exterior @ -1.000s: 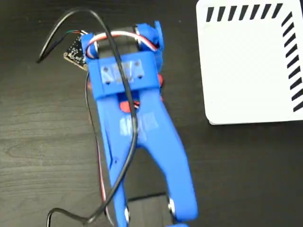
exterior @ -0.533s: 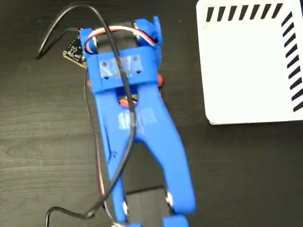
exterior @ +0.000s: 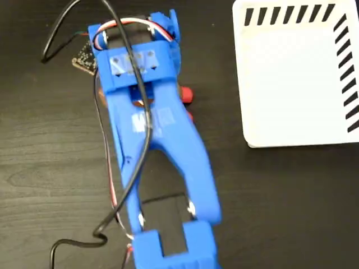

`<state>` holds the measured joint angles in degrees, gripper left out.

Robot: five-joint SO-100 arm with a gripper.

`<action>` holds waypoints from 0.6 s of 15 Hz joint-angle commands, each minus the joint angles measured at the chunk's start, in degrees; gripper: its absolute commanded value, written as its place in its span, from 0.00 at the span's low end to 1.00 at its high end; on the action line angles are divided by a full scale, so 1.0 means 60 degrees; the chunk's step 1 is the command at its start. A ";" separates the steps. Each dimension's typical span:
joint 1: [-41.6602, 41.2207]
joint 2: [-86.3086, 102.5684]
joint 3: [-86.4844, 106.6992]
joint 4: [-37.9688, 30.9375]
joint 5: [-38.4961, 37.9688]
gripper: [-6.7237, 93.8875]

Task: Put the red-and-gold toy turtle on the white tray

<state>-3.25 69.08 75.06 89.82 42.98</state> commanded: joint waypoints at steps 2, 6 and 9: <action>-0.0176 -0.0132 -0.0410 -0.0176 0.0293 0.60; 0.0015 -0.0557 -0.0425 -0.0483 0.0308 0.60; 0.0146 -0.0937 -0.0439 -0.0703 0.0278 0.60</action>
<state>-2.02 62.05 74.97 85.34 43.68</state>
